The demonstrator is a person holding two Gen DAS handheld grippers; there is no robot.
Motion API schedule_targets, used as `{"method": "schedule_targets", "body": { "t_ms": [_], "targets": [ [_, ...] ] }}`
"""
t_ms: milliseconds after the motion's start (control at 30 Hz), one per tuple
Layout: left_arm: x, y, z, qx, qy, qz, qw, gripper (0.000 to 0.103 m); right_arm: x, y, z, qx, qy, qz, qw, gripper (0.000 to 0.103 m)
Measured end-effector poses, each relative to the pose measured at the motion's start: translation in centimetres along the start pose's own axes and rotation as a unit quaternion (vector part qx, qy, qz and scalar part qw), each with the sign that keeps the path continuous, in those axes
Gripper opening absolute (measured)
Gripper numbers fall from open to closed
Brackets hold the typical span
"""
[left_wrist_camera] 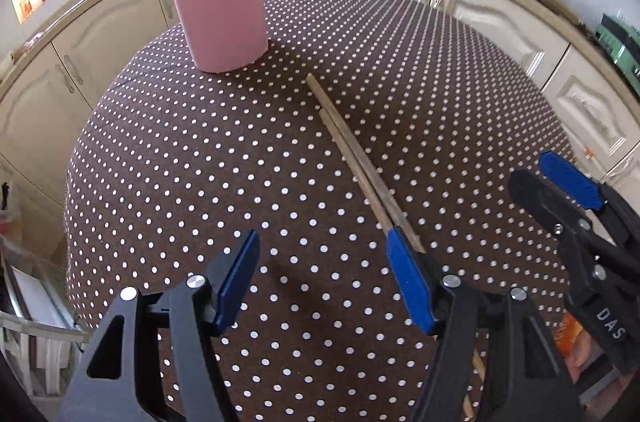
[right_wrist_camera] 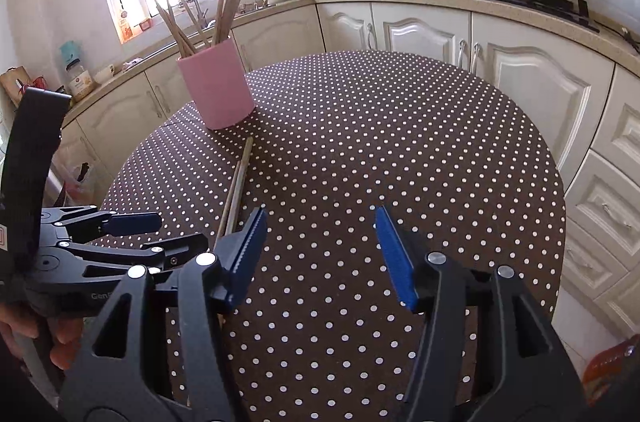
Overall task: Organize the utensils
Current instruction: 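Pull both open tools back from the cup toward the last loose chopsticks, then close the left tool on one chopstick while the right tool grasps another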
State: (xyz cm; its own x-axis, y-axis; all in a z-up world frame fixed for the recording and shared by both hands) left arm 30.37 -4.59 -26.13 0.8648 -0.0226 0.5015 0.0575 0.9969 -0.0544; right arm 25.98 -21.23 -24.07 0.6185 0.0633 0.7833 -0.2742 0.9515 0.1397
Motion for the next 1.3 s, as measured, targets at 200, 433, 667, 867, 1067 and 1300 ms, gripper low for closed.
{"method": "schedule_targets", "body": {
  "t_ms": [200,433,667,867,1067,1300],
  "targets": [
    [0.2,-0.6,-0.8,0.005,0.009,0.001,0.9999,0.065,-0.4,-0.4,-0.5,0.004,0.011,-0.003,1.0,0.057],
    [0.3,-1.0,-0.3,-0.008,0.006,0.013,0.9999,0.065,-0.7,-0.3,-0.9,0.014,0.019,-0.004,1.0,0.058],
    [0.3,-1.0,-0.5,-0.007,0.005,0.007,0.9999,0.065,-0.9,0.0,-1.7,0.019,0.03,-0.003,0.999,0.058],
    [1.1,-2.4,-0.8,0.021,0.011,-0.013,0.9996,0.066,-0.9,-0.1,-1.8,0.02,0.035,-0.007,0.999,0.058],
    [1.3,-1.4,-1.0,0.043,0.033,-0.024,0.9983,0.067,-0.7,-0.1,-1.9,0.02,0.04,0.0,0.999,0.059],
    [1.9,0.3,-1.1,0.015,0.034,0.007,0.9993,0.067,-0.5,0.2,-2.2,0.027,0.049,0.003,0.998,0.059]
  ]
}}
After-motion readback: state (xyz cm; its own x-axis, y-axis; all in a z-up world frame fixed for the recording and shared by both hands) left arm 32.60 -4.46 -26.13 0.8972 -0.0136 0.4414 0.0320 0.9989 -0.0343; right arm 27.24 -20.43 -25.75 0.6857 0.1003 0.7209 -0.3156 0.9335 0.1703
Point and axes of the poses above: each gripper's, at about its wrist camera, not at the fingertips, and z roughly against the way its jaws point, y to its left, x to its top, the point moved 3 cm from there along -z, roughly the way its jaws point, and after that the axes turned 7 degrees about z, right-handed, at the moved point
